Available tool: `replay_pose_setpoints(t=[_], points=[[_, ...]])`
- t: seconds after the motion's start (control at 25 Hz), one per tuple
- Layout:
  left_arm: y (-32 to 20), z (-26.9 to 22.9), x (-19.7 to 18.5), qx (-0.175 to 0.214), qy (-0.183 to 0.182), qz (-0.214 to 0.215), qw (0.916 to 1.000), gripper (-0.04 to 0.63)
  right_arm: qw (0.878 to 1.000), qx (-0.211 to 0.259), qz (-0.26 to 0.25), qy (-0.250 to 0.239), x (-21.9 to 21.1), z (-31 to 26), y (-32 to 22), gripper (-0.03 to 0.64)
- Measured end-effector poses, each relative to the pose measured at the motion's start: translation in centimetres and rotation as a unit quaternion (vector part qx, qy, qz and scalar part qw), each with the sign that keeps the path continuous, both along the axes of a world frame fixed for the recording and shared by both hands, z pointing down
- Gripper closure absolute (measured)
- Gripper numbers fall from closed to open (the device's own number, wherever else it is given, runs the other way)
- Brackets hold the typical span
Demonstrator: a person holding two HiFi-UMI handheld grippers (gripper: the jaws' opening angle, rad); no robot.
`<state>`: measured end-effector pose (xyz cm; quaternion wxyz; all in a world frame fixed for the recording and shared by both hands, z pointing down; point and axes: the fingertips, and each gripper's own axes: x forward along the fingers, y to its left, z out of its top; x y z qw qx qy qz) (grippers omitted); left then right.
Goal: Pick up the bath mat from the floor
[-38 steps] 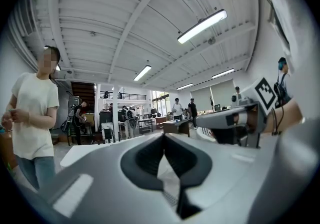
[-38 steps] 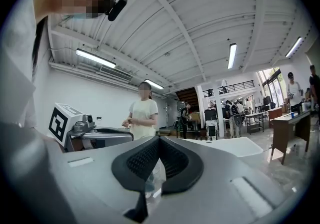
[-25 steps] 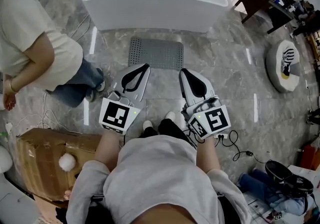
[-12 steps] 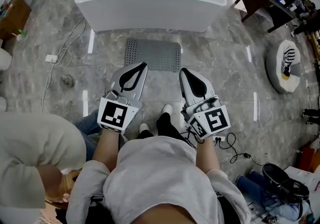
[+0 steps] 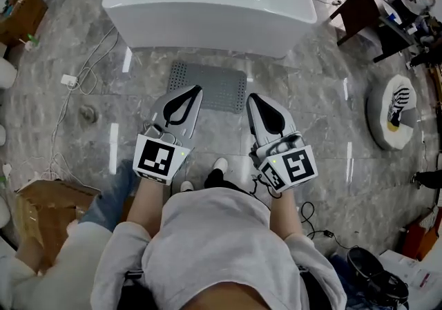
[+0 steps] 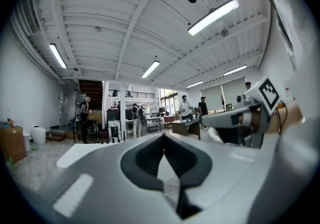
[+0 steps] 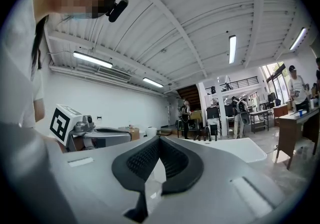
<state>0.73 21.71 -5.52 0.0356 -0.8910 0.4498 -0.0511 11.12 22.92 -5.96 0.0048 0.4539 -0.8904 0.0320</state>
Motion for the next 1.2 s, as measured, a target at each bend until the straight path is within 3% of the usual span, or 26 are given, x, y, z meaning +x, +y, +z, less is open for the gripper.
replay_pose_setpoints(t=[0.24, 0.4, 0.56, 0.92, 1.2], points=[[-2.3, 0.0, 2.3, -0.010, 0.002, -0.029, 0.9995, 0.595, 1.000, 0.002, -0.021, -0.003, 2.7, 0.2, -2.8, 0.617], [-3.3, 0.1, 3.4, 0.005, -0.010, -0.041, 0.9991, 0.595, 1.000, 0.001, -0.028, -0.006, 4.2, 0.6, -4.2, 0.617], [-4.2, 0.7, 4.1, -0.009, -0.011, -0.048, 0.9987, 0.595, 0.999, -0.005, -0.031, -0.014, 5.1, 1.1, -5.3, 0.617], [-7.7, 0.9, 3.0, -0.002, -0.014, -0.042, 0.9990, 0.595, 1.000, -0.009, -0.017, -0.015, 4.7, 1.6, -8.3, 0.617], [-12.0, 1.5, 0.5, -0.024, -0.011, -0.029, 0.9992, 0.595, 1.000, -0.017, 0.006, -0.018, 2.7, 2.0, -12.4, 0.617]])
